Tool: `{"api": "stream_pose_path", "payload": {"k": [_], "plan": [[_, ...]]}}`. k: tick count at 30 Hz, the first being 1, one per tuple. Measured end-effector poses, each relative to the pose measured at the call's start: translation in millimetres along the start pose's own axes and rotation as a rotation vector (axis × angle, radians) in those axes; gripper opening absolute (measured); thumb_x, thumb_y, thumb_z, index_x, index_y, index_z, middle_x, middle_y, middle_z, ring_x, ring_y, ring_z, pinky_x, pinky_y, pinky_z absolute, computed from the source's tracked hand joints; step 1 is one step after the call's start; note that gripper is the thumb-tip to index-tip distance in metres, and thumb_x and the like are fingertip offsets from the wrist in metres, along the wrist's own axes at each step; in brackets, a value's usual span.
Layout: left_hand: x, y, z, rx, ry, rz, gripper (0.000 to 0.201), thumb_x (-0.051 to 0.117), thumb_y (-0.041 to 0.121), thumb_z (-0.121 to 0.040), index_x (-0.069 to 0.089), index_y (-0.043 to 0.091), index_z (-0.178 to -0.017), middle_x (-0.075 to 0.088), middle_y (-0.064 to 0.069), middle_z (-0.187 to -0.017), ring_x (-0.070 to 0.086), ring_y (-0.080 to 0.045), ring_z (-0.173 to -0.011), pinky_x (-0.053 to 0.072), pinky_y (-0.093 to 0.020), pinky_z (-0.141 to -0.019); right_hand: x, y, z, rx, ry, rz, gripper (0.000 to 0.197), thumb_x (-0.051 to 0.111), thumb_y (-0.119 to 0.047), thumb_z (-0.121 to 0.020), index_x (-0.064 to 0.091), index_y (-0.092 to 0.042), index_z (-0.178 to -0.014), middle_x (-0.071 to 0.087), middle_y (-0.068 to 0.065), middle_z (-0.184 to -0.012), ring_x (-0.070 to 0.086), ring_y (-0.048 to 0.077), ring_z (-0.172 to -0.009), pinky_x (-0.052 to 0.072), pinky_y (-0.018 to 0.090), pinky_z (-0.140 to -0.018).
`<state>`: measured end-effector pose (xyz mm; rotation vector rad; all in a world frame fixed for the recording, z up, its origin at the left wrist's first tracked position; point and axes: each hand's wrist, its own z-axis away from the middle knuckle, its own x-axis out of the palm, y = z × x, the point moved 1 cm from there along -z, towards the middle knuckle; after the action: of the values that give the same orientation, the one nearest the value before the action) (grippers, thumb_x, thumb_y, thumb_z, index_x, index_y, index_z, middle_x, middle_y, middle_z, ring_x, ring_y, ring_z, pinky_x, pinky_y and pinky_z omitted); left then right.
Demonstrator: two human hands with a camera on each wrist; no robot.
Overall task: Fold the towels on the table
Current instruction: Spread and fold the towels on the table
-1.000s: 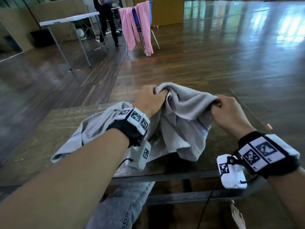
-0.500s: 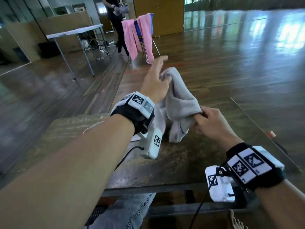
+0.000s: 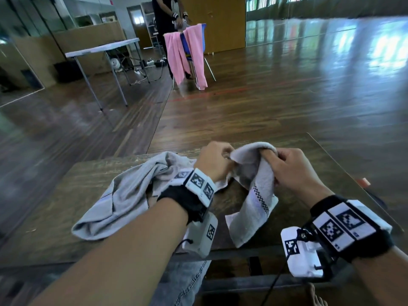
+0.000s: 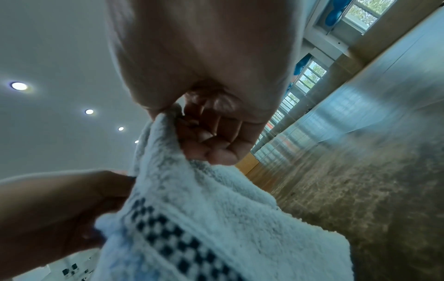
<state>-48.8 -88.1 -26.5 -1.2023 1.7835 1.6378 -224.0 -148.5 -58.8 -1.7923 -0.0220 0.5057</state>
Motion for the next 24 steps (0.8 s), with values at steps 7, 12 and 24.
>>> {"api": "stream_pose_path", "payload": {"k": [7, 12, 24], "plan": [[-31.5, 25.8, -27.3, -0.015, 0.199, 0.311, 0.029, 0.054, 0.007, -0.095, 0.056, 0.018, -0.122, 0.062, 0.005, -0.118, 0.061, -0.011, -0.095, 0.049, -0.014, -0.078, -8.6, 0.0, 6.3, 0.027, -0.12, 0.013, 0.05, 0.064, -0.042, -0.096, 0.058, -0.002, -0.067, 0.054, -0.001, -0.053, 0.05, 0.012, -0.046, 0.039, 0.026, -0.046], [2.2, 16.6, -2.1, -0.14, -0.028, 0.321, 0.047, 0.059, 0.007, -0.088, 0.038, 0.017, -0.129, 0.055, 0.006, -0.103, 0.059, -0.014, -0.089, 0.052, -0.021, -0.065, -8.1, -7.1, 10.5, 0.071, -0.147, -0.145, 0.029, 0.058, -0.028, -0.101, 0.07, -0.004, -0.092, 0.075, 0.007, -0.078, 0.072, 0.019, -0.065, 0.057, 0.034, -0.06], [44.1, 7.1, 37.5, -0.404, -0.151, 0.459, 0.022, 0.058, 0.031, -0.096, 0.065, 0.01, -0.092, 0.069, -0.014, -0.091, 0.065, -0.026, -0.08, 0.05, -0.034, -0.075, -14.3, 4.1, 21.8, 0.034, -0.209, -0.175, 0.013, 0.062, -0.015, -0.099, 0.069, -0.005, -0.105, 0.078, 0.005, -0.095, 0.077, 0.015, -0.086, 0.061, 0.033, -0.071]]}}
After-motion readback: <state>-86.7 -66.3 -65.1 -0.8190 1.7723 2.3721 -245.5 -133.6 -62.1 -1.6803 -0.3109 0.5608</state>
